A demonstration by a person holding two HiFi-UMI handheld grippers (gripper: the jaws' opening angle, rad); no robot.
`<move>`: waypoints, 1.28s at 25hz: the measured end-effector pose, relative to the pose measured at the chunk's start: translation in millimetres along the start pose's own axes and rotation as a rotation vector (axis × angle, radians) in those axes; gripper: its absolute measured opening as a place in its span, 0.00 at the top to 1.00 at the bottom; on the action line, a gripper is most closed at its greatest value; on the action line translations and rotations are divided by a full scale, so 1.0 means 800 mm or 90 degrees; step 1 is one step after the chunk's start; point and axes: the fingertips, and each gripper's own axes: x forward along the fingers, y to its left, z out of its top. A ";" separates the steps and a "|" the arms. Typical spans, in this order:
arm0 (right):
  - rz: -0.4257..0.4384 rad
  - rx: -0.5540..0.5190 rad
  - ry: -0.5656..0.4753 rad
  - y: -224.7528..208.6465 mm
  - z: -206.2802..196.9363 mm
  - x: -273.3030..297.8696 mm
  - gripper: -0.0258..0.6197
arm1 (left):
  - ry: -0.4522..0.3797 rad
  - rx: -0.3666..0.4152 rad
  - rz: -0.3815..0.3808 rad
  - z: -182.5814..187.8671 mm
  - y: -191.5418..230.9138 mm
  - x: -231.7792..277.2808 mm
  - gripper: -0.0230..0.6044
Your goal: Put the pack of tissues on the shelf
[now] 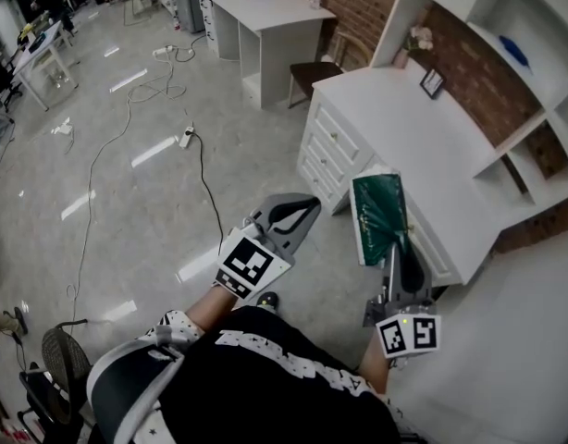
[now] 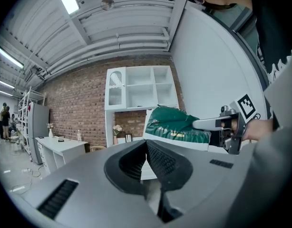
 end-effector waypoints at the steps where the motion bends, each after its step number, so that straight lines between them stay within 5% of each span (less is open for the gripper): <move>1: -0.001 -0.002 0.000 0.001 0.000 0.007 0.82 | -0.001 0.001 0.000 0.000 0.007 0.001 0.91; 15: -0.013 -0.013 0.010 0.021 -0.004 0.066 0.82 | 0.000 -0.017 -0.007 -0.016 0.070 0.002 0.91; 32: -0.039 -0.015 0.002 -0.071 0.009 0.109 0.82 | 0.014 -0.006 -0.014 -0.015 0.090 0.093 0.91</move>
